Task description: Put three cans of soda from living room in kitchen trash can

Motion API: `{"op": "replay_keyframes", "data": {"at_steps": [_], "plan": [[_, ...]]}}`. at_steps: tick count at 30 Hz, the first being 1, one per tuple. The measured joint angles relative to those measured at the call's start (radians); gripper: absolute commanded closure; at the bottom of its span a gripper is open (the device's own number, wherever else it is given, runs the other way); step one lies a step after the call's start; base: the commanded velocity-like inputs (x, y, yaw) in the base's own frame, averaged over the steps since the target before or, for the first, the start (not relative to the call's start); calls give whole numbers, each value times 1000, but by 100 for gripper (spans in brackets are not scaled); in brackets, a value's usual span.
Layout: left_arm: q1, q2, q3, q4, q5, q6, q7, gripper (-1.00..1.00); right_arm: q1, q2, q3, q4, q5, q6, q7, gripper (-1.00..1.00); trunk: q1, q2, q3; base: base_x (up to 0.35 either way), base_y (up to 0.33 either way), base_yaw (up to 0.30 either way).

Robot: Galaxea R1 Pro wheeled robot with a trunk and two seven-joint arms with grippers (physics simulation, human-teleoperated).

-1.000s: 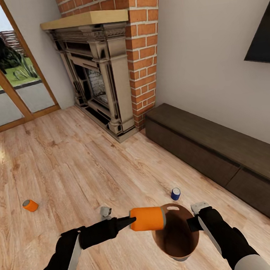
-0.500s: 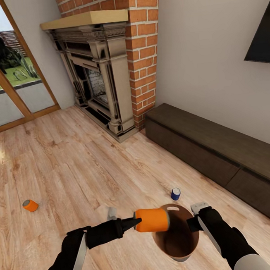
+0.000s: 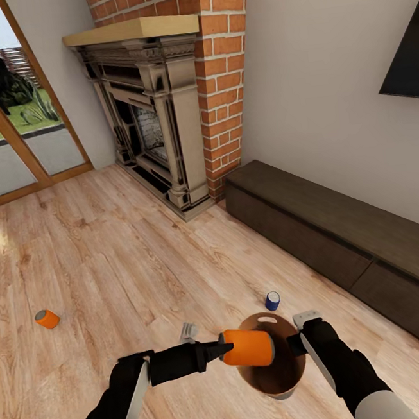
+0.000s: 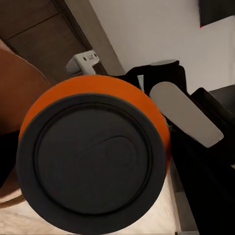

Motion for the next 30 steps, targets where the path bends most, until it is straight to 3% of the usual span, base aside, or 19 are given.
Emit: {"op": "replay_keyframes", "data": {"at_steps": [3, 4, 17, 23, 27, 28, 30], "plan": [[0, -3, -1, -3, 0, 0, 1, 100, -1, 2, 0, 14, 6, 0, -2, 100, 0, 0, 0, 0, 0, 0], [0, -3, -1, -3, 0, 0, 1, -100, -1, 2, 0, 16, 12, 1, -2, 100, 0, 0, 0, 0, 0, 0], [0, -4, -1, -7, 2, 0, -4, -100, -2, 3, 0, 30, 6, 0, -1, 100, 0, 0, 0, 0, 0, 0], [0, 7, 8, -10, 5, 0, -103, -100, -2, 3, 0, 32, 16, -2, 2, 100, 0, 0, 0, 0, 0, 0], [0, 49, 10, -8, 4, 0, -184, -100, -2, 3, 0, 32, 2, -4, 5, 100, 0, 0, 0, 0, 0, 0], [0, 83, 13, -4, 4, -1, -226, -100, -2, 3, 0, 32, 4, -5, 7, 100, 0, 0, 0, 0, 0, 0], [0, 110, 16, -1, 4, -1, -257, -100, -2, 3, 0, 32, 7, -6, 9, 100, 0, 0, 0, 0, 0, 0]]}}
